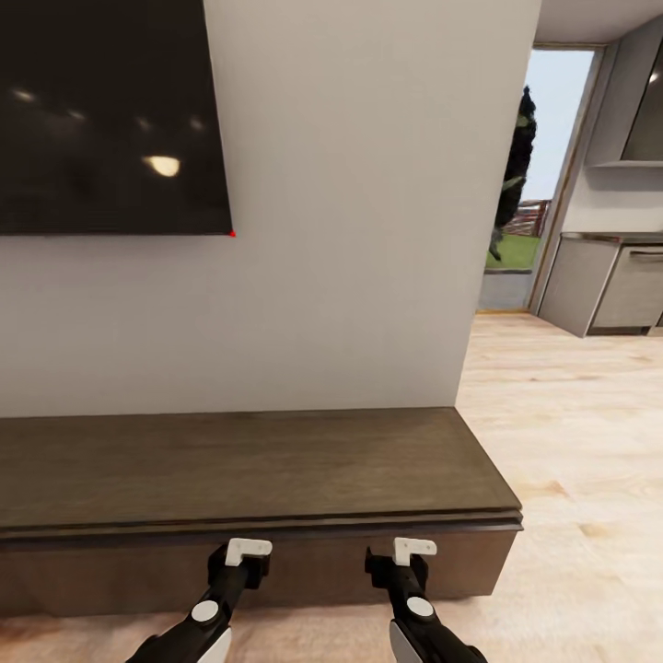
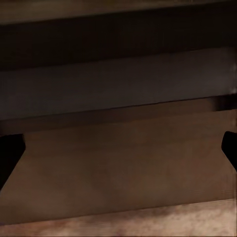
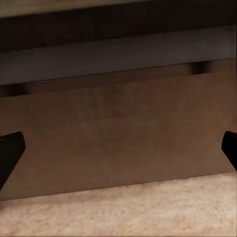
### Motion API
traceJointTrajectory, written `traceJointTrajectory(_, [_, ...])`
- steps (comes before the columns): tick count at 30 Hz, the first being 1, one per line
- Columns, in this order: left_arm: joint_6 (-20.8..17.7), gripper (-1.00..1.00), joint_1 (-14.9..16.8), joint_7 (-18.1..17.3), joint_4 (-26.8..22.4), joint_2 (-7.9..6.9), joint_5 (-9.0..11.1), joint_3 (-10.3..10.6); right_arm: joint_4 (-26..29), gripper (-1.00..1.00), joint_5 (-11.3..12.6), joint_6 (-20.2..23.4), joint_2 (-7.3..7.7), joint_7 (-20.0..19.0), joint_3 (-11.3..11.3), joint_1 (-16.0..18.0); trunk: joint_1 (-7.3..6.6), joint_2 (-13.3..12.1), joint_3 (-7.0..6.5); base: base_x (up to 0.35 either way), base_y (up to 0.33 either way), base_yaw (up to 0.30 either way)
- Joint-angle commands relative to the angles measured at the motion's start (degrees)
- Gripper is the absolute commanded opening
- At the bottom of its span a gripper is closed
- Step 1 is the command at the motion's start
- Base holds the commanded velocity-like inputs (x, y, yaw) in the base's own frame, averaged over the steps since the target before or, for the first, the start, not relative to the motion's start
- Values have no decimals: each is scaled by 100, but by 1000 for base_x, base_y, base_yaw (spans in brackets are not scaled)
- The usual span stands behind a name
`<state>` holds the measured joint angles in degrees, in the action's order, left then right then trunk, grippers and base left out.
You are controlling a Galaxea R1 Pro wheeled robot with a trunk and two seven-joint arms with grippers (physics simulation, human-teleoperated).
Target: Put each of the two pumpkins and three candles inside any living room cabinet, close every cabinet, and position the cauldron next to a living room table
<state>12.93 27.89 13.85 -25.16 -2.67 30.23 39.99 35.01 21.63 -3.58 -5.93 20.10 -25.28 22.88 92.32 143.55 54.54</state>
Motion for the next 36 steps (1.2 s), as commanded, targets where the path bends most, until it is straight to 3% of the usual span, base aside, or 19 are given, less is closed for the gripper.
traceJointTrajectory(1, [17, 100, 6, 26, -6, -6, 35, 53, -3, 100, 61, -37, 4, 38, -39, 6, 0, 2, 5, 78, 0, 0])
traceJointTrajectory(23, [17, 100, 6, -23, -6, -6, 35, 53, -3, 100, 61, -37, 4, 38, -37, 6, 0, 2, 5, 43, 0, 0])
traceJointTrajectory(36, [26, 100, 6, -23, -6, -6, 35, 53, -3, 100, 61, -37, 4, 38, -39, 6, 0, 2, 5, -301, 0, 0])
